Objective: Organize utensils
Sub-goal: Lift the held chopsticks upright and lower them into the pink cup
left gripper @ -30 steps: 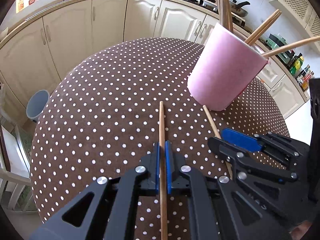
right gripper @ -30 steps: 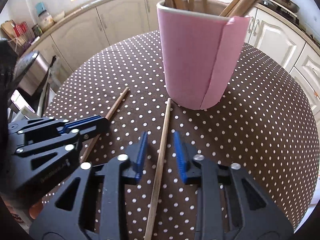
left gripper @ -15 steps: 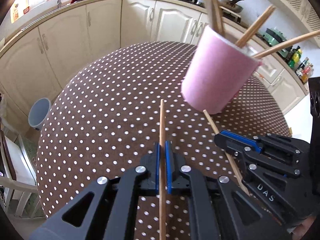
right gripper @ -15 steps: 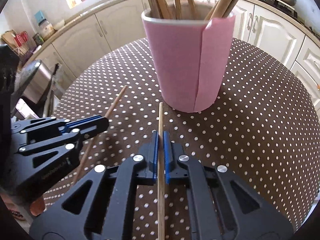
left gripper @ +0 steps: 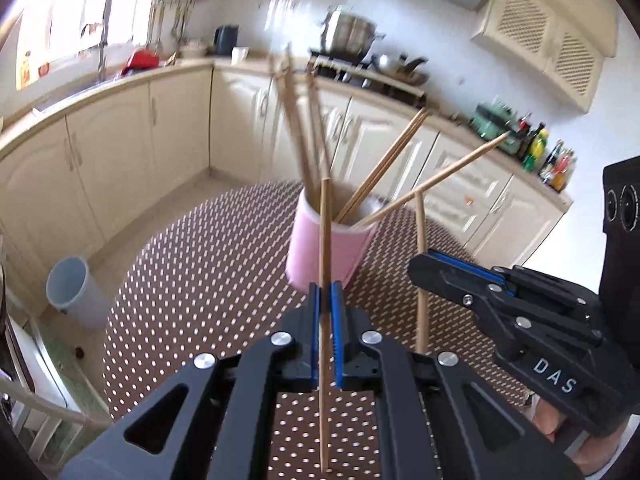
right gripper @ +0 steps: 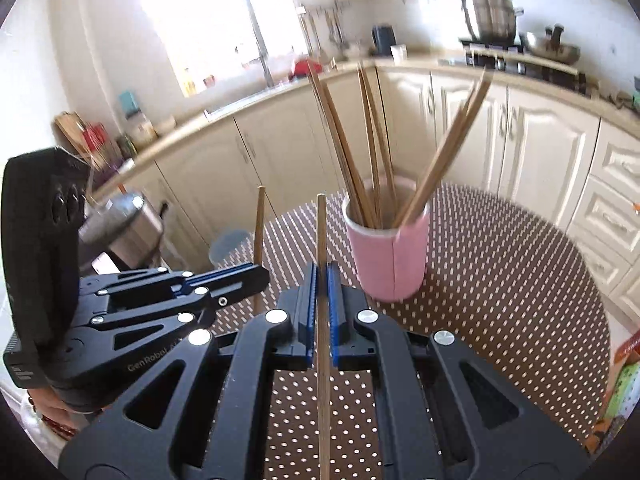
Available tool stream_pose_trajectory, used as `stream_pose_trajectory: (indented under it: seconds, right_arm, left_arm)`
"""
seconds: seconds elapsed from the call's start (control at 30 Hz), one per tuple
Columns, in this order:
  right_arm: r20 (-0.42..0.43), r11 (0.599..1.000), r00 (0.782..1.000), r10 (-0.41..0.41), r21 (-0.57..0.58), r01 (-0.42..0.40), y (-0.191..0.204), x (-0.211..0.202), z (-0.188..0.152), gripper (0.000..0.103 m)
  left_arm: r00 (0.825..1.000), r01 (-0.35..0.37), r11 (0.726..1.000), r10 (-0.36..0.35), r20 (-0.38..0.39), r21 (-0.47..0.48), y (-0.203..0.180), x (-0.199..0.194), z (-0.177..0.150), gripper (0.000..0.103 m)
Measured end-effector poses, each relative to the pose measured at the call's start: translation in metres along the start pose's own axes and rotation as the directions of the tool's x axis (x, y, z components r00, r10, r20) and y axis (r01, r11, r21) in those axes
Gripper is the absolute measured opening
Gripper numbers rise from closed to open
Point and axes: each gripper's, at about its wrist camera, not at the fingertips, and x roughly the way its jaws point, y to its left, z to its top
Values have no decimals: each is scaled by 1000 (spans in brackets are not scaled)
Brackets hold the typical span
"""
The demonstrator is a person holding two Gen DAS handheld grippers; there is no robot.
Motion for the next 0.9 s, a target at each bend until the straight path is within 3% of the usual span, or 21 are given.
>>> stream_pose_trajectory:
  seconds: [0.3,0.53,0.7,0.9]
  right_arm:
    - [126,999,992,-16,-39,21,18,-39,20,6]
    - [202,995,978,-48,-72,63,23,-51,45,6]
    - [263,991,963,-57,-101,87,28,-59,71,6]
    - [333,983,940,-78,-130,127,31,-61,98,6]
  left_arm:
    - [993,30,999,-34,116,39,-29,-42,8,6]
    - [978,10,997,-25,208,71,-44,-56,36,6]
    - [952,-15,998,-2,305,54,-42,-66,64,6]
    - [905,-39,999,26,424,23,-40,-71,96,6]
